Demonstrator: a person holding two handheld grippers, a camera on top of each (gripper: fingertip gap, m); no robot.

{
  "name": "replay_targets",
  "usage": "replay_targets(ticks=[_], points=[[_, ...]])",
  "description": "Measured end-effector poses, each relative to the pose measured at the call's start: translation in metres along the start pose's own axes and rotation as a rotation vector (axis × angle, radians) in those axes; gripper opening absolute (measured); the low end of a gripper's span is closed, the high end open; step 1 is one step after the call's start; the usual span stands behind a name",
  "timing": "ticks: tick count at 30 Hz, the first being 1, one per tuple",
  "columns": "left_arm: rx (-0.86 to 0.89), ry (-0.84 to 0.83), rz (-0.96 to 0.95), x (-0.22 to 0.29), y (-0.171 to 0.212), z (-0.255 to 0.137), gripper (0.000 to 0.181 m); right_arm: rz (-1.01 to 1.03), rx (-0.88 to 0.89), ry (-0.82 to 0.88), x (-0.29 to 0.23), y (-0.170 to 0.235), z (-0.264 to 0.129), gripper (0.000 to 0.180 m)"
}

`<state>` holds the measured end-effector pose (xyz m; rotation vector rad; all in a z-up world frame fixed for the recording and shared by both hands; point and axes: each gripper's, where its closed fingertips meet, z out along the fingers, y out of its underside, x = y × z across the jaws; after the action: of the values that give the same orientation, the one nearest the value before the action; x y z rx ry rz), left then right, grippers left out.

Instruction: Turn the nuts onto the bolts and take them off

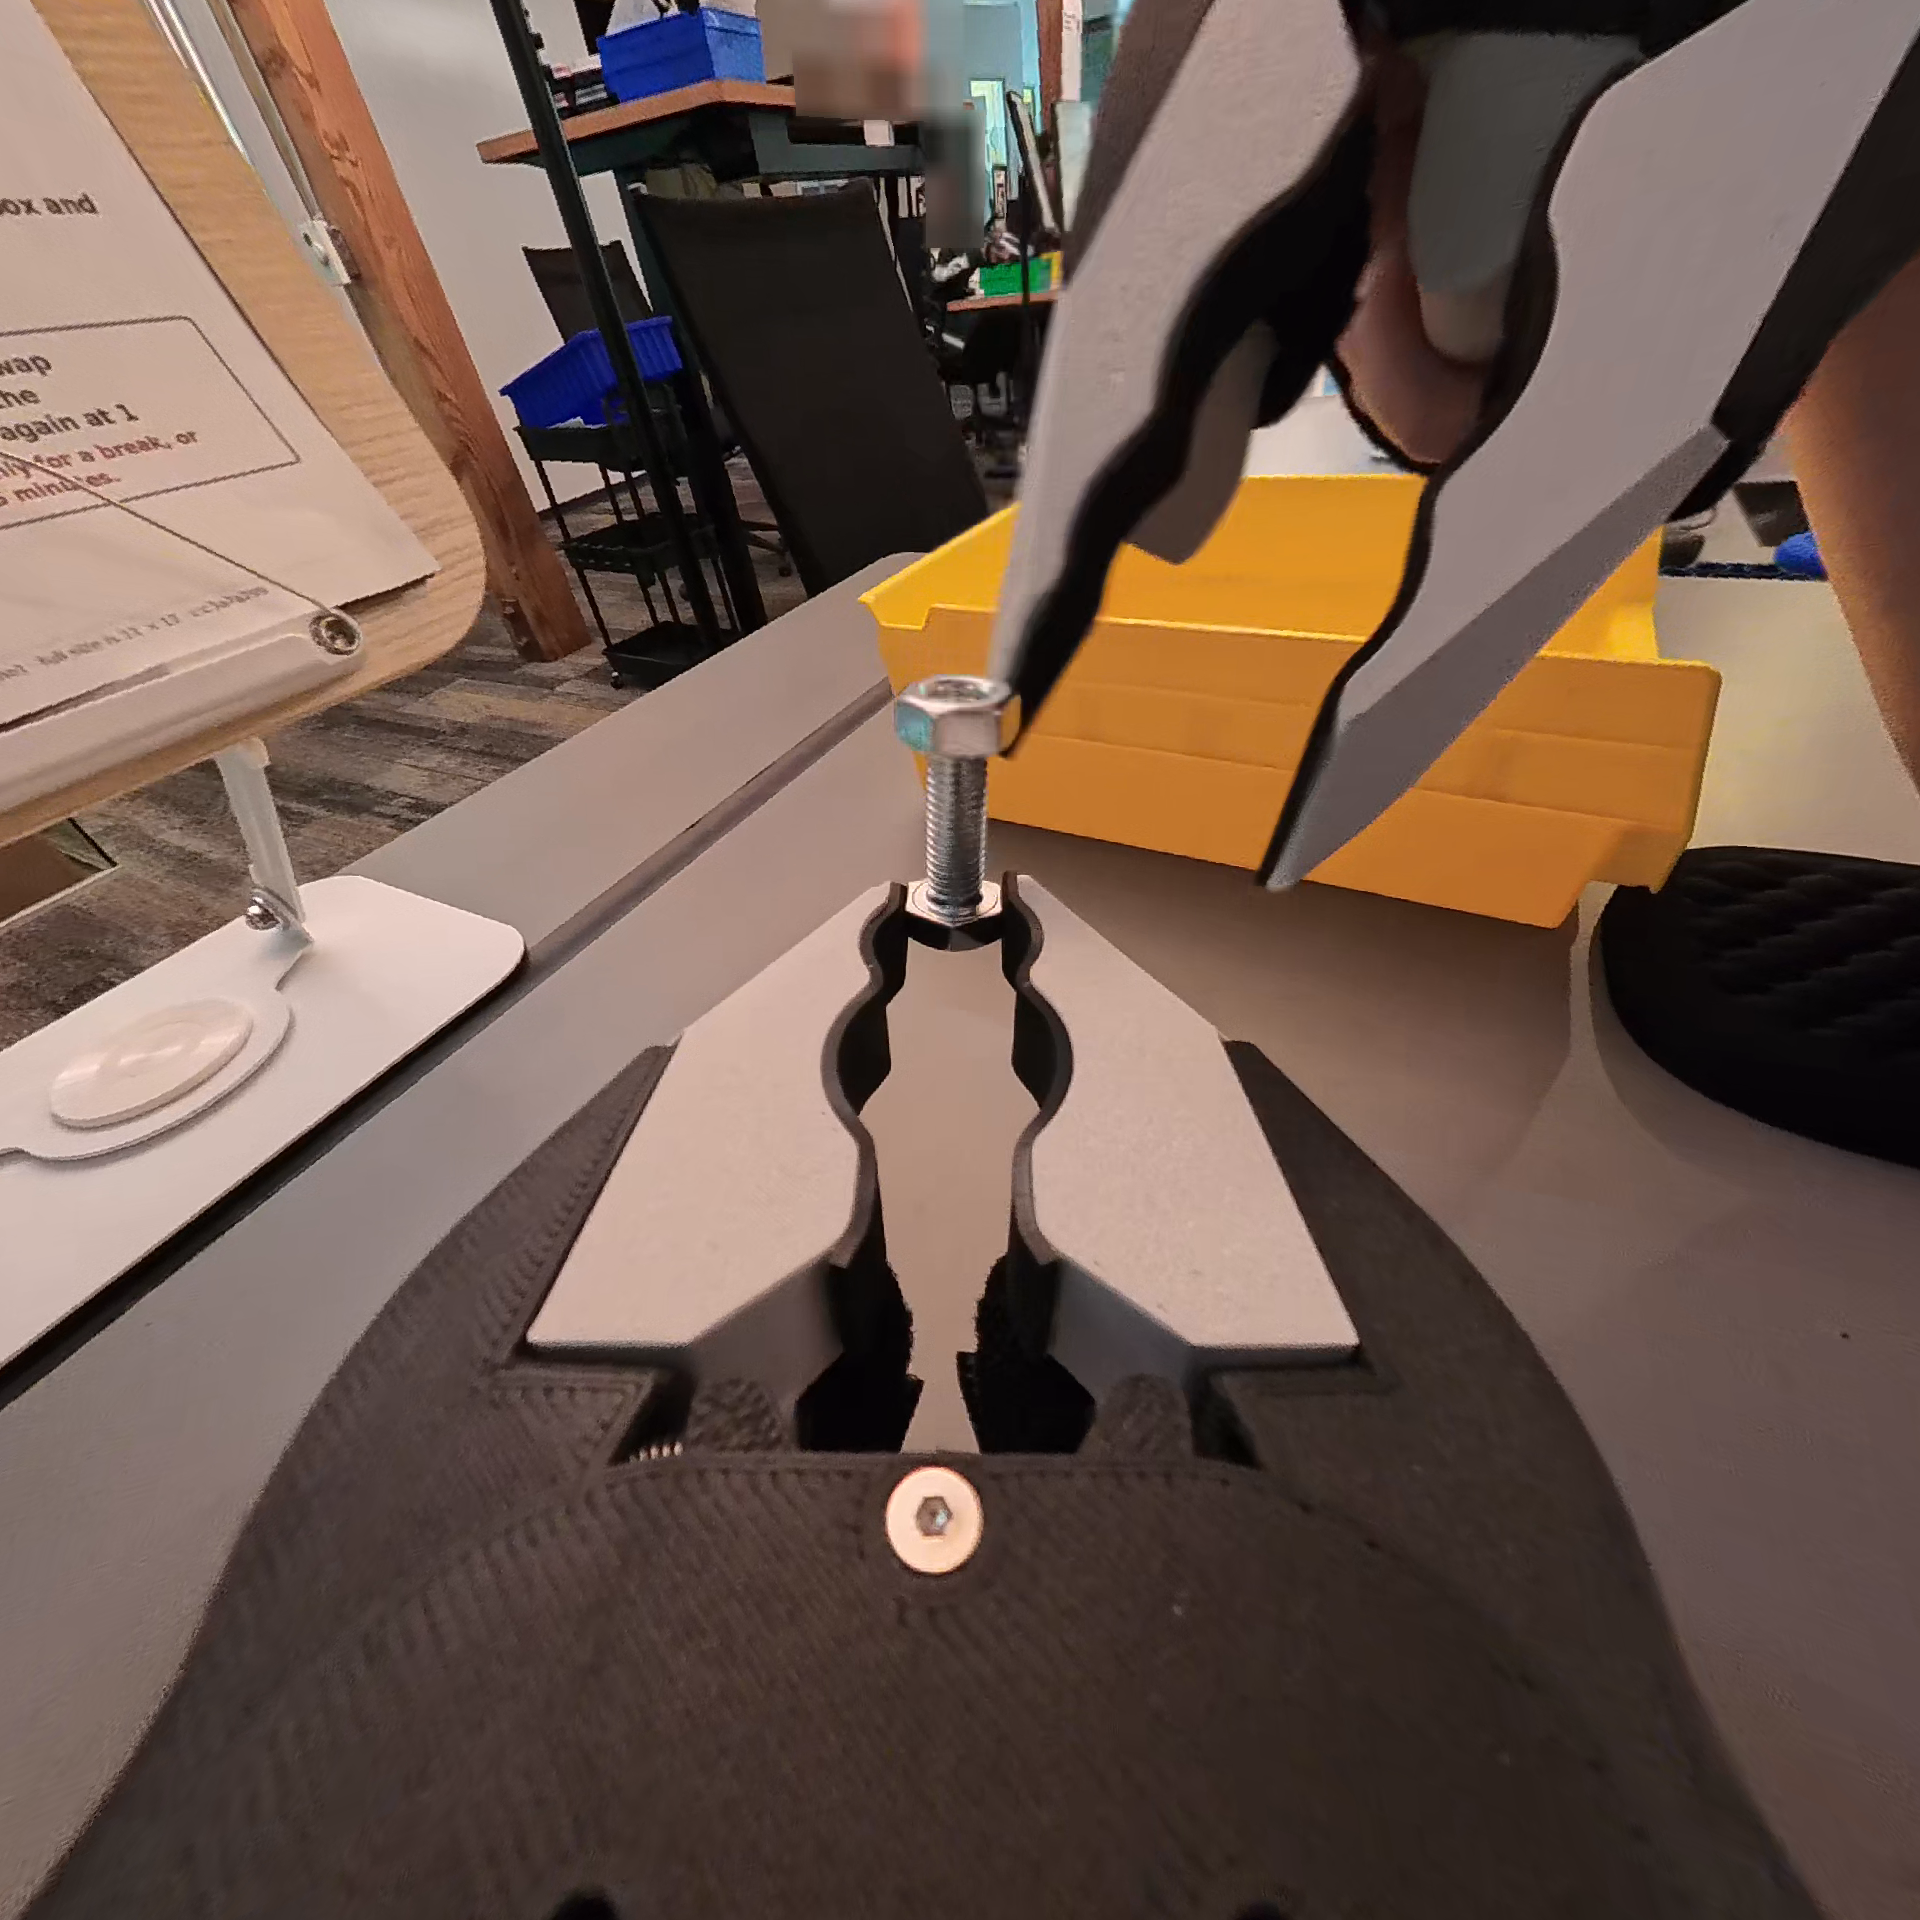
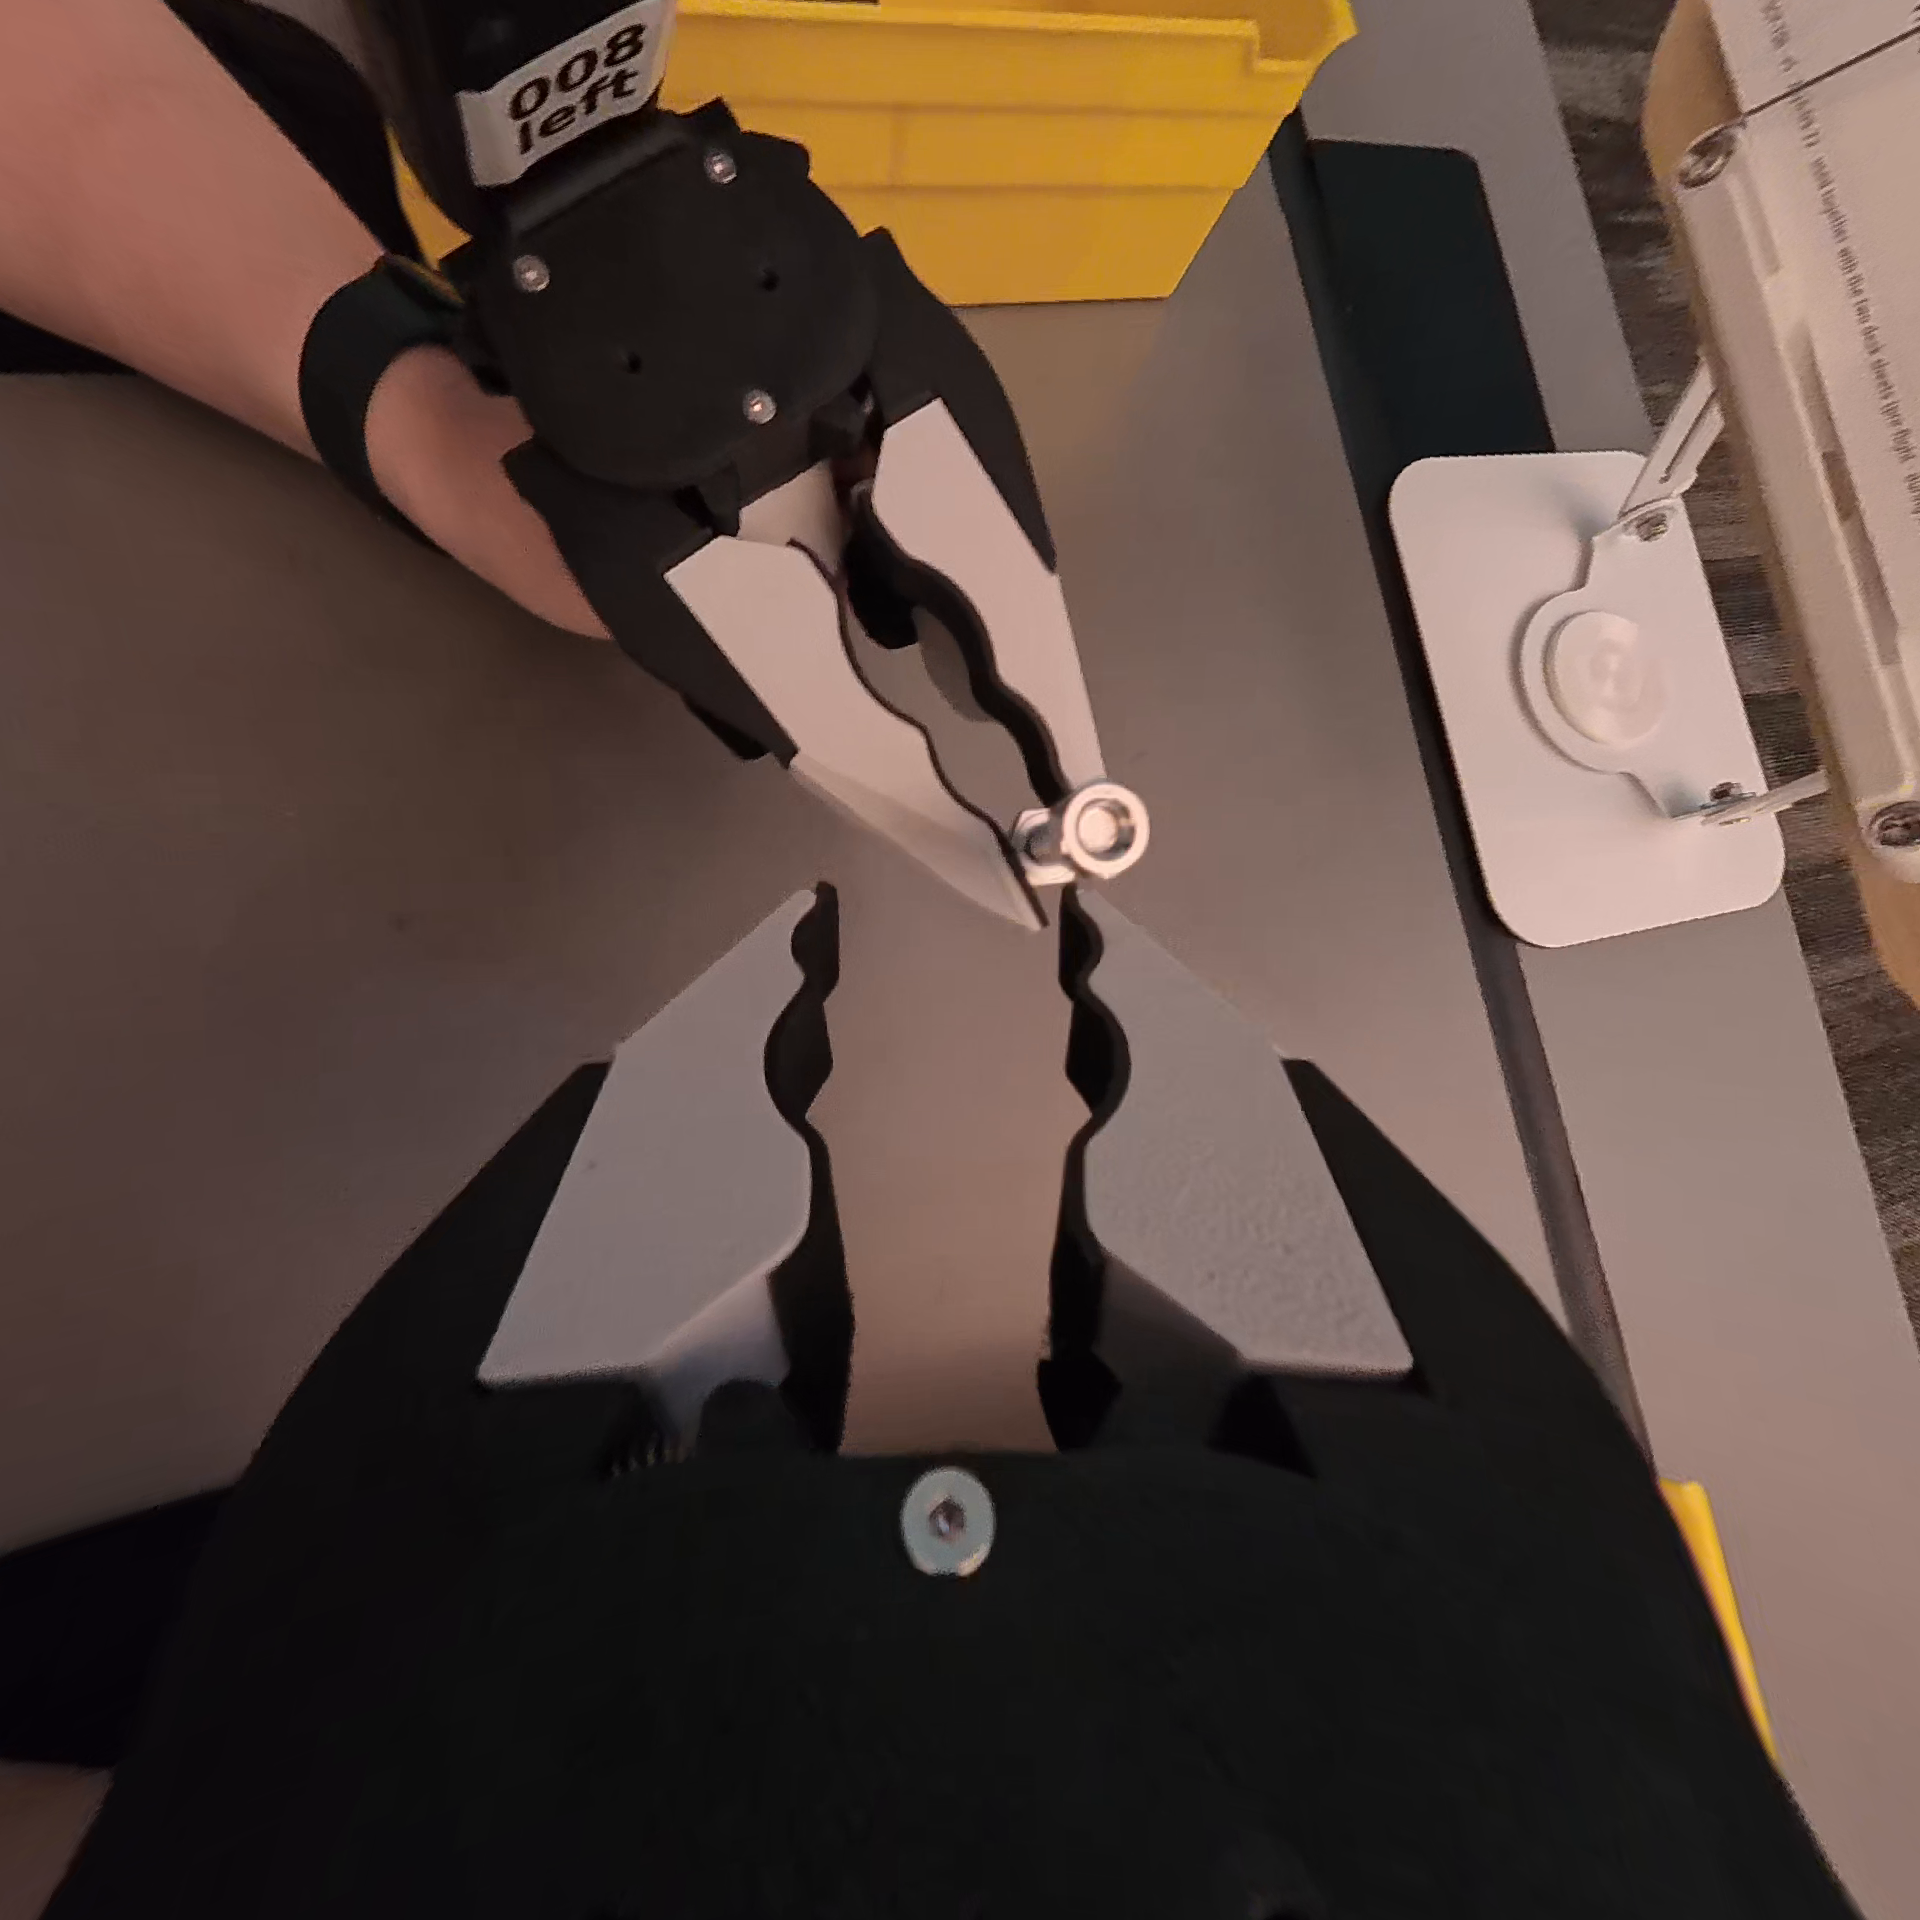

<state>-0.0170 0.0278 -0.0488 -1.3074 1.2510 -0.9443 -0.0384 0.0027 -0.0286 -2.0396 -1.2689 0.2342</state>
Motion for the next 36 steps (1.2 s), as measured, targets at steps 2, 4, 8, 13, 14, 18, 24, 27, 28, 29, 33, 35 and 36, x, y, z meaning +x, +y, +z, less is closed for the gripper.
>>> replay_targets(ticks=[2,4,8,13,14,18,24,27,28,29,33,35,36], points=[[0.002,0.004,-0.006,0.000,-0.001,0.000,0.016,0.013,-0.015,0.018,0.003,0.003,-0.002,0.043],[0.004,0.004,0.000,0.001,-0.001,0.000,0.016,0.029,0.017,0.034,0.007,-0.003,-0.003,0.050],[-0.001,0.014,0.004,0.004,0.000,0.001,0.016,0.034,0.066,0.017,0.006,-0.013,0.002,0.058],[-0.009,0.014,0.000,0.004,0.002,0.002,0.016,0.050,-0.002,0.011,0.003,0.000,-0.002,0.051],[-0.006,0.014,0.001,0.004,0.002,0.001,0.016,0.052,-0.003,0.001,0.002,0.001,-0.004,0.046],[0.004,0.017,0.003,0.005,-0.001,0.001,0.016,0.057,0.046,0.040,0.010,-0.007,-0.007,0.055],[-0.001,0.034,0.001,0.009,0.001,0.002,0.016,0.022,-0.019,0.017,0.002,0.000,0.003,0.057],[-0.002,0.038,-0.006,0.009,0.002,0.003,0.016,0.042,-0.038,-0.018,-0.002,0.007,-0.003,0.036],[0.000,0.038,-0.005,0.009,0.001,0.002,0.016,0.039,-0.030,-0.012,-0.001,0.006,-0.005,0.037],[0.002,0.037,-0.001,0.009,0.000,0.002,0.016,0.035,-0.021,0.014,0.003,0.004,-0.006,0.038],[-0.002,0.041,0.006,0.011,0.001,0.003,0.016,0.034,0.005,0.046,0.008,-0.005,0.001,0.056],[-0.004,0.042,0.011,0.012,0.001,0.003,0.016,0.012,-0.007,0.043,0.006,-0.005,0.005,0.057],[-0.004,0.039,0.013,0.011,0.001,0.003,0.016,0.003,-0.030,0.032,0.003,-0.001,0.005,0.056]])
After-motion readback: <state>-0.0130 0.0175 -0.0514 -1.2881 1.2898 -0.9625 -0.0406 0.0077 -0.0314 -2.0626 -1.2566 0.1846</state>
